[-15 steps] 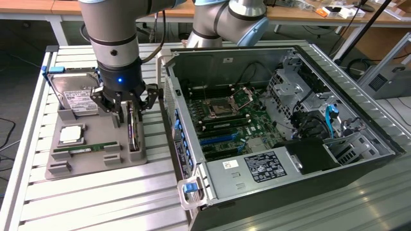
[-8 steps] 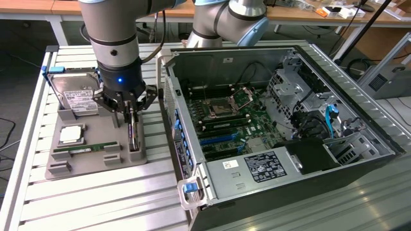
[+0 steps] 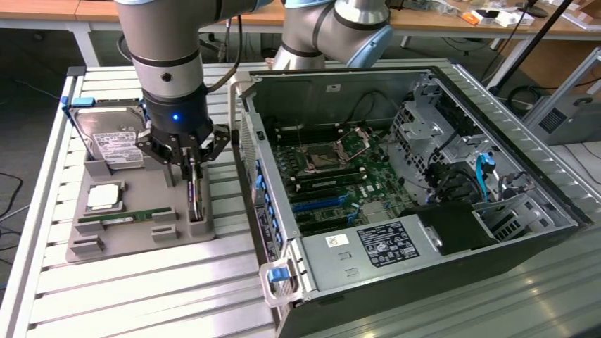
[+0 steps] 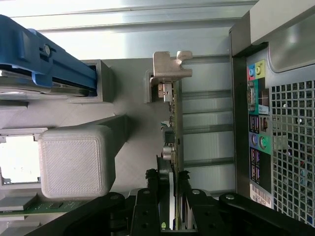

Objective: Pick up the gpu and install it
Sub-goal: 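Pick up the gpu and move the gpu toward the slot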

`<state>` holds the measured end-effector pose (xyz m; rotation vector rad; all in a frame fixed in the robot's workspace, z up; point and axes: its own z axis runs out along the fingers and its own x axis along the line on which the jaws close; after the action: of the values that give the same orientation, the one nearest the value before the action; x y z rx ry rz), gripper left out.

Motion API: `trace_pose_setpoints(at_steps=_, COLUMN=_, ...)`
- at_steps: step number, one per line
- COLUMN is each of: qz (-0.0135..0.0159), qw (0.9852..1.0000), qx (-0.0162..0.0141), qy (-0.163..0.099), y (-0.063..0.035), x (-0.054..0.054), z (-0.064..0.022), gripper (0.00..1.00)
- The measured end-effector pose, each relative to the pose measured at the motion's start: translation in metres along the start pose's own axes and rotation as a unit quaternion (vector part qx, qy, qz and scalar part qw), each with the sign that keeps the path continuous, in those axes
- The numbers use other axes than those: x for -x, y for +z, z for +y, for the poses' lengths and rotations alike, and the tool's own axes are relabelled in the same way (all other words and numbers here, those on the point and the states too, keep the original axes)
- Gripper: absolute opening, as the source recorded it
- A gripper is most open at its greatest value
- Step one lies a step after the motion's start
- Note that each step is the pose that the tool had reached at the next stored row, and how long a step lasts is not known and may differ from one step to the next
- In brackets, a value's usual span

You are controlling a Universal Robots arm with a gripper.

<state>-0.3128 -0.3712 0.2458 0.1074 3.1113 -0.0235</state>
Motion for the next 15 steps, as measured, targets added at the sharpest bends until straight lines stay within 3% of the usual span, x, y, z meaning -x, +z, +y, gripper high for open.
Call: trace_pose_setpoints(at_steps=15, qz=0.0, qw=1.0, qx=0.0, qy=0.0, y=-0.0011, x=0.0, z=0.0, gripper=0.27)
